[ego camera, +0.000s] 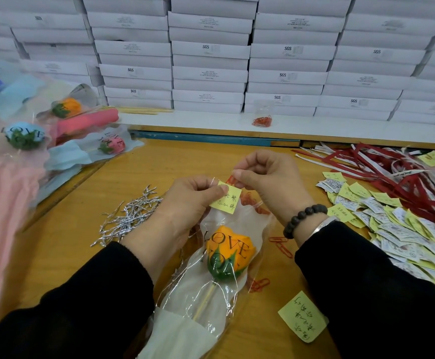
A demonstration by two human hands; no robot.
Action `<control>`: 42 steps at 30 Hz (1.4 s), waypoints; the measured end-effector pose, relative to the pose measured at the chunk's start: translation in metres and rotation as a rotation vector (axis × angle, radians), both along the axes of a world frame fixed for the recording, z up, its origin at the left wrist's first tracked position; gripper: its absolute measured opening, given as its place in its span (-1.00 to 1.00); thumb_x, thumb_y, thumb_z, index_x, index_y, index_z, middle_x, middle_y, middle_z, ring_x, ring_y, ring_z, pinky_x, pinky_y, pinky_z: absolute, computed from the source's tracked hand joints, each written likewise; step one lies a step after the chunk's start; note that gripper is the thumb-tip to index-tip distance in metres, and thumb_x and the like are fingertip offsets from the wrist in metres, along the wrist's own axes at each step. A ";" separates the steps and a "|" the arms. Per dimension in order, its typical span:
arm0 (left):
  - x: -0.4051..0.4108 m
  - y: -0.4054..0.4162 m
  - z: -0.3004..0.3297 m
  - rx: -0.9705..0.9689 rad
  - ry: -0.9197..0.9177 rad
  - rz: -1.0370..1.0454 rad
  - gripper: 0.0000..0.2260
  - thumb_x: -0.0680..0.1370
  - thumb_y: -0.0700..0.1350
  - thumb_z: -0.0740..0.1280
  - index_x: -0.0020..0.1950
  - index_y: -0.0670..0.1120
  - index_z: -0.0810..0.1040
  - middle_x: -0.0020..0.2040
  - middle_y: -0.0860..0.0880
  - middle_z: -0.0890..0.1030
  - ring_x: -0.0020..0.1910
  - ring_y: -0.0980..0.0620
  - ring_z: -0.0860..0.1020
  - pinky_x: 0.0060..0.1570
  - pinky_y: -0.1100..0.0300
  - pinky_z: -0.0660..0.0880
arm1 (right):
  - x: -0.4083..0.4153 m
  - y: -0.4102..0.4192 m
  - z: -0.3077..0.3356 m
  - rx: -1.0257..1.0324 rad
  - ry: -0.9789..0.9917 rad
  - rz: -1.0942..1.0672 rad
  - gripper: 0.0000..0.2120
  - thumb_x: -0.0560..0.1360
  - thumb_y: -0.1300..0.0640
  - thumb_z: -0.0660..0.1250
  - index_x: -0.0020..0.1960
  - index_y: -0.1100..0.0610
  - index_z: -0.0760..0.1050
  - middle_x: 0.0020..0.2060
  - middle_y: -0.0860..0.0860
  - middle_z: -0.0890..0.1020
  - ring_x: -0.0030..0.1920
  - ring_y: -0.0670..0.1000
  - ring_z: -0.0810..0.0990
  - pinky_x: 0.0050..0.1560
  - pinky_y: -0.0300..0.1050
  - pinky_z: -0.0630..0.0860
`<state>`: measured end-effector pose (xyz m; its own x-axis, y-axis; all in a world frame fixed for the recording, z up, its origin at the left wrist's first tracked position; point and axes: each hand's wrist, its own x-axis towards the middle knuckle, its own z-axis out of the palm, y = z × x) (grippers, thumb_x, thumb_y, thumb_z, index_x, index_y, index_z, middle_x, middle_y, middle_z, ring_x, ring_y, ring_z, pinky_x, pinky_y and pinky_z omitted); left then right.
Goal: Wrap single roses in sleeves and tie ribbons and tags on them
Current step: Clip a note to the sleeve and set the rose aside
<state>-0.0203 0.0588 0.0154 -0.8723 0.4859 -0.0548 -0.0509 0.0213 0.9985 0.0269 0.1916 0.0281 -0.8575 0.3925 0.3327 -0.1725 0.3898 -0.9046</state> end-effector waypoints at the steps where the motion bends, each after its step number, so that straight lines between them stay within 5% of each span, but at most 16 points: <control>1: 0.000 0.000 0.000 0.002 0.000 -0.001 -0.87 0.49 -0.23 0.36 -0.26 -0.16 0.59 -0.35 -0.09 0.61 -0.38 0.02 0.48 -0.31 0.19 0.36 | 0.000 -0.001 0.000 -0.019 0.001 0.006 -0.90 0.43 0.29 0.40 -0.21 0.14 0.52 -0.38 -0.01 0.62 -0.39 -0.20 0.59 -0.33 -0.37 0.50; 23: -0.007 0.000 -0.005 0.062 -0.049 0.004 -0.93 0.45 -0.25 0.38 -0.19 -0.25 0.62 -0.33 -0.16 0.62 -0.35 -0.08 0.50 -0.27 0.11 0.37 | -0.001 -0.007 -0.003 -0.055 -0.054 -0.014 -0.87 0.43 0.26 0.41 -0.24 0.17 0.48 -0.38 0.04 0.61 -0.47 -0.12 0.51 -0.47 -0.34 0.46; 33: -0.007 -0.001 -0.004 0.074 -0.042 0.016 -0.91 0.47 -0.25 0.37 -0.22 -0.23 0.60 -0.36 -0.11 0.61 -0.47 0.04 0.53 -0.41 0.24 0.45 | 0.003 -0.006 -0.001 -0.020 -0.056 0.010 -0.88 0.46 0.19 0.39 -0.25 0.15 0.51 -0.41 0.00 0.60 -0.51 -0.21 0.52 -0.51 -0.43 0.39; 36: -0.007 -0.003 -0.004 0.091 -0.052 0.029 -0.92 0.47 -0.25 0.37 -0.18 -0.26 0.59 -0.31 -0.16 0.60 -0.40 -0.02 0.51 -0.33 0.18 0.44 | 0.005 -0.002 -0.001 -0.004 -0.101 0.098 -0.93 0.42 0.27 0.41 -0.12 0.17 0.54 -0.37 -0.01 0.59 -0.46 -0.25 0.52 -0.42 -0.43 0.42; 42: -0.007 -0.003 -0.004 0.084 -0.059 0.017 -0.92 0.46 -0.26 0.37 -0.16 -0.28 0.60 -0.38 -0.10 0.62 -0.51 0.07 0.53 -0.50 0.33 0.46 | 0.005 -0.001 -0.003 0.015 -0.119 0.122 -0.85 0.42 0.33 0.40 -0.13 0.10 0.54 -0.37 -0.02 0.56 -0.46 -0.25 0.50 -0.37 -0.42 0.43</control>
